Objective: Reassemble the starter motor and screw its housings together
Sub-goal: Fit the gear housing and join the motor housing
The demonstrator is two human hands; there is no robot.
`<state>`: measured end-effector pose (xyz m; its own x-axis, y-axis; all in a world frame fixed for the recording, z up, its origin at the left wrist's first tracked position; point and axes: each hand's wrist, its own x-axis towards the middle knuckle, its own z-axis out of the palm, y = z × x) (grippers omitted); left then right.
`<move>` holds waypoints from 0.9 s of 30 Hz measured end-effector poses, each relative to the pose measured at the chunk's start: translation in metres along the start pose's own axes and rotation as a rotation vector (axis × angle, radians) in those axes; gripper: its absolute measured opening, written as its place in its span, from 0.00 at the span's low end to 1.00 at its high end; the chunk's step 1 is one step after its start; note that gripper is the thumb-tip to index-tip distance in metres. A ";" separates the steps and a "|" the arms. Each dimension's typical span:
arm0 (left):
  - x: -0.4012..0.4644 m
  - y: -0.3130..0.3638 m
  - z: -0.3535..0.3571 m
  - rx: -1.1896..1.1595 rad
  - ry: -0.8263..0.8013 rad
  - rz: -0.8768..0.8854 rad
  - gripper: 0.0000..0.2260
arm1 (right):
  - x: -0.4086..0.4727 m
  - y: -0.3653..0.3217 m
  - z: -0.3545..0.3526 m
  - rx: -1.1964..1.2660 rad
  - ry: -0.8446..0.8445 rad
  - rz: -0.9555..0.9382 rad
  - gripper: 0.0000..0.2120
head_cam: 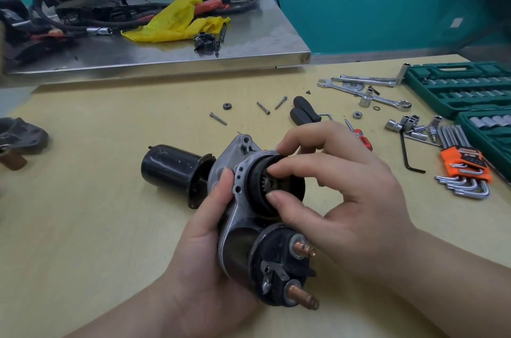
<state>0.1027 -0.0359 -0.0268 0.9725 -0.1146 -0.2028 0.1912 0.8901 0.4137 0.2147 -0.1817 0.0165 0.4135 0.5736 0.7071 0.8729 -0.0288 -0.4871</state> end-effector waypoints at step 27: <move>-0.001 0.000 -0.001 -0.040 -0.075 -0.055 0.31 | -0.003 0.004 0.001 0.077 -0.025 0.013 0.08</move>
<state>0.1017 -0.0355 -0.0272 0.9683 -0.1949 -0.1566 0.2402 0.8985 0.3674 0.2166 -0.1826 0.0119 0.4171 0.5937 0.6882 0.8446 0.0264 -0.5347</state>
